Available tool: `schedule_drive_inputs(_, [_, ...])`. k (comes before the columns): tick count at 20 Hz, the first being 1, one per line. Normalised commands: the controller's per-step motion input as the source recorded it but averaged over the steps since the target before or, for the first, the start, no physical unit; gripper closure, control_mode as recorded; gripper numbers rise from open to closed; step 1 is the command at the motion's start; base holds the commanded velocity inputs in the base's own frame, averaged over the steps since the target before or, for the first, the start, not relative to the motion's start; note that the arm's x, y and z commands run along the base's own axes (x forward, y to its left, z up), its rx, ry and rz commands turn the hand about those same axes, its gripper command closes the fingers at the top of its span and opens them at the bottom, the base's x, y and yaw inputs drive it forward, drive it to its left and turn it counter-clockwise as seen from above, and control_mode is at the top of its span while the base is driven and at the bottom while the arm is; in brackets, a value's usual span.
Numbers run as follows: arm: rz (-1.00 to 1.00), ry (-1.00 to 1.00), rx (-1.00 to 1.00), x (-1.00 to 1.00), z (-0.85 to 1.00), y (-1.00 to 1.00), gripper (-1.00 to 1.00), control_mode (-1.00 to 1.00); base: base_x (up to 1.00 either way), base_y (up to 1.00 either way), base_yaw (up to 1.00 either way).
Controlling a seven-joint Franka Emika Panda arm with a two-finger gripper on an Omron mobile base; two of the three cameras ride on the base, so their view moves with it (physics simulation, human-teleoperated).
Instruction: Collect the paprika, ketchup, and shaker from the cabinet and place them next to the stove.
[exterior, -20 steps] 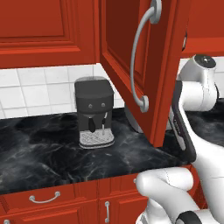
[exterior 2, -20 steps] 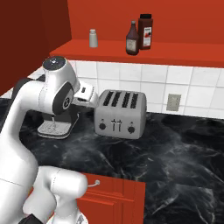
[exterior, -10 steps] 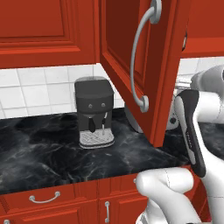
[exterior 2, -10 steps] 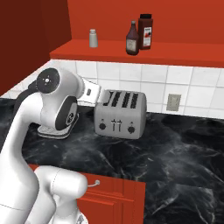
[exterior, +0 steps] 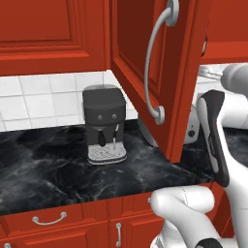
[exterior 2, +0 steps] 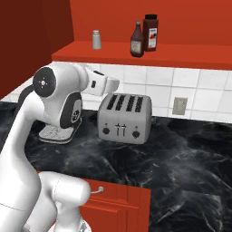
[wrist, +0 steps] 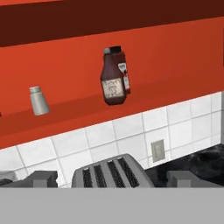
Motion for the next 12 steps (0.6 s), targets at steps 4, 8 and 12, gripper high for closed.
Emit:
schedule_drive_inputs(4, [-0.02,-0.01,0.0,0.0,0.06,-0.09,-1.0,-1.0,0.0,0.0,0.0])
schedule_drive_inputs(8, [0.0,-0.02,0.0,0.0,0.22,-0.12,-1.0,-1.0,0.0,0.0,0.0])
schedule_drive_inputs(12, [0.0,-0.04,0.0,0.0,0.34,-0.13,-1.0,-1.0,0.0,0.0,0.0])
